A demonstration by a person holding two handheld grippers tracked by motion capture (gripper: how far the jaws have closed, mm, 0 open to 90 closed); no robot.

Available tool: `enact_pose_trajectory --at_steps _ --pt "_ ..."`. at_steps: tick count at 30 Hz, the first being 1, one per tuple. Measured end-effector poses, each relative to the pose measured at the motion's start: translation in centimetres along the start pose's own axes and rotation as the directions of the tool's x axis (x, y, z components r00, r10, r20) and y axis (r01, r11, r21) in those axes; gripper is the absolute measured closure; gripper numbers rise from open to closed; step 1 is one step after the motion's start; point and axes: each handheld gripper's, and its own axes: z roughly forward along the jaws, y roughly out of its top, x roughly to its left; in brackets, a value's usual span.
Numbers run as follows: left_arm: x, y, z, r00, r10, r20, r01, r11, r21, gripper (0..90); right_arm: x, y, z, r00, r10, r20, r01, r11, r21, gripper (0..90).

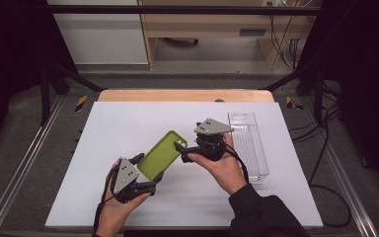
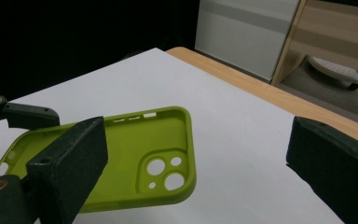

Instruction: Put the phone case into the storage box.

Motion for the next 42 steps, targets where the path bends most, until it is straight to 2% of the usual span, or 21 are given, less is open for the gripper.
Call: enact_pose_trajectory --at_steps 8,10,11,20,23,26,33,39,42 --pt "0.0 0.1 0.0 0.9999 0.01 -0.004 -0.01 0.9999 -0.008 16.8 0.3 -0.8 1.0 0.9988 0.025 -0.042 -0.024 0.999 0.027 5.6" --pt "0.0 0.1 -0.1 1.0 0.001 -0.002 -0.001 1.0 -0.005 16.8 0.2 -1.1 1.2 0.9972 0.051 -0.056 -0.049 0.998 0.036 5.6" --pt "0.0 0.1 -0.1 0.9999 0.009 -0.006 -0.009 0.9999 -0.013 16.8 0.2 -1.2 1.4 0.9963 0.061 -0.061 -0.058 0.998 0.038 5.5" --pt "0.0 0.3 -0.2 0.9999 0.012 -0.008 -0.012 0.9998 -0.018 16.9 0.4 -1.9 2.3 0.9879 0.108 -0.111 -0.101 0.993 0.067 6.3" --pt "0.0 0.3 -0.2 0.9999 0.013 -0.008 -0.013 0.9997 -0.019 16.9 0.3 -2.3 2.6 0.9802 0.148 -0.132 -0.138 0.987 0.083 6.7" --pt "0.0 0.3 -0.2 0.9999 0.012 -0.006 -0.012 0.9997 -0.019 16.9 0.2 -2.7 2.9 0.9674 0.189 -0.168 -0.173 0.979 0.108 8.3" --pt "0.0 0.3 -0.2 0.9999 0.01 0.0 -0.01 0.9997 -0.022 16.9 0.7 -2.6 3.2 0.9524 0.208 -0.223 -0.186 0.976 0.116 13.6" --pt "0.1 0.1 -0.1 0.9999 -0.009 0.013 0.01 0.9998 -0.015 16.8 0.4 -2.5 2.8 0.9544 0.206 -0.216 -0.186 0.977 0.107 23.8" --pt "0.1 -0.1 0.0 0.9996 -0.017 0.021 0.018 0.9997 -0.017 16.7 0.2 -2.4 2.5 0.9594 0.194 -0.205 -0.177 0.979 0.097 29.5"
